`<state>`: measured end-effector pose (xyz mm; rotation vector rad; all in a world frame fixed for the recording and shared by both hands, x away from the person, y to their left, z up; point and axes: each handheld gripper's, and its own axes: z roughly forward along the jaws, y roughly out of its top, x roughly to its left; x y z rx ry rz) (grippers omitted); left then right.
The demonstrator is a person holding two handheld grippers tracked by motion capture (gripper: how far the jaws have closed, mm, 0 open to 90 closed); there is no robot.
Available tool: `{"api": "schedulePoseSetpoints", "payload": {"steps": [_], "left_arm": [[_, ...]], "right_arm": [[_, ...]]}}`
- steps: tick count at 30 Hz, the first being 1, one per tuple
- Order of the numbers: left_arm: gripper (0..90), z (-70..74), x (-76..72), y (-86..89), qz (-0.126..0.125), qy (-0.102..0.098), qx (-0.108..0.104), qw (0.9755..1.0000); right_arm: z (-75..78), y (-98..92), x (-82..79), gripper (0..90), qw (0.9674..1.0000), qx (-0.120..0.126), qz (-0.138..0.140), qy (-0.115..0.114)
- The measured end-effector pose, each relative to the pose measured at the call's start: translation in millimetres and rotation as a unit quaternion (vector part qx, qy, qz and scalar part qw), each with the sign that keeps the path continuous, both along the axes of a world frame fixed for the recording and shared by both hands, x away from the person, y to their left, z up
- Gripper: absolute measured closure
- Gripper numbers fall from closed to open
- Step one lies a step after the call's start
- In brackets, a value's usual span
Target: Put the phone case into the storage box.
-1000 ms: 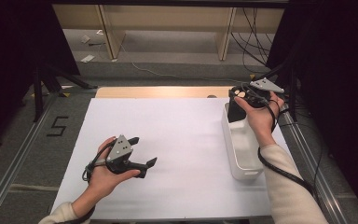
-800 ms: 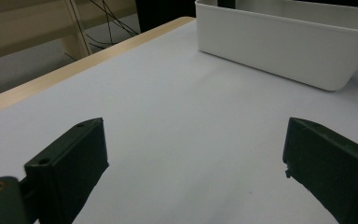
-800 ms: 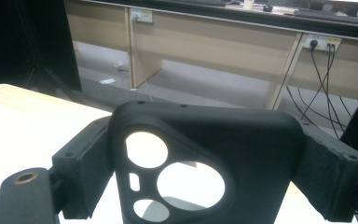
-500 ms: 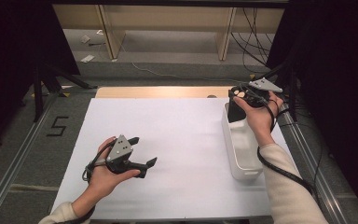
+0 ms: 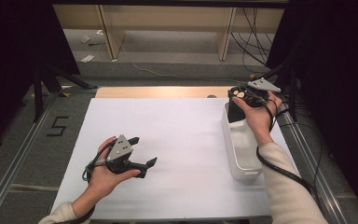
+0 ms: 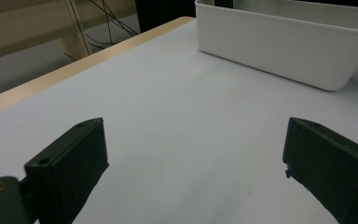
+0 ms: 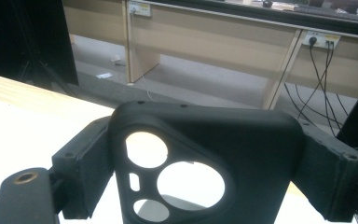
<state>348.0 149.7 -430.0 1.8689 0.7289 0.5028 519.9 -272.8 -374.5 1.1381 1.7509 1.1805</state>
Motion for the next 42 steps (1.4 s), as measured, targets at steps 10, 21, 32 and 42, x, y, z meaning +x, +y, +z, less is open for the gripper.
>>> {"api": "schedulePoseSetpoints", "payload": {"steps": [10,21,32,42], "left_arm": [[5.9,0.1,0.2,0.3,-0.001,-0.001,0.001,1.0],[5.9,0.0,0.1,0.0,-0.001,0.0,0.0,1.0],[5.9,-0.1,0.1,-0.4,-0.002,0.0,0.0,1.0],[5.9,-0.2,0.3,-0.5,-0.002,0.001,-0.001,1.0]], "right_arm": [[-2.3,-0.3,2.4,15.6,1.0,-0.003,-0.001,0.002],[-5.5,-0.4,4.6,15.6,1.0,-0.005,-0.001,0.008],[-8.9,-0.2,7.8,15.5,0.9999,-0.006,-0.001,0.013],[-11.9,0.6,10.3,15.5,0.9998,-0.008,-0.001,0.018]]}}
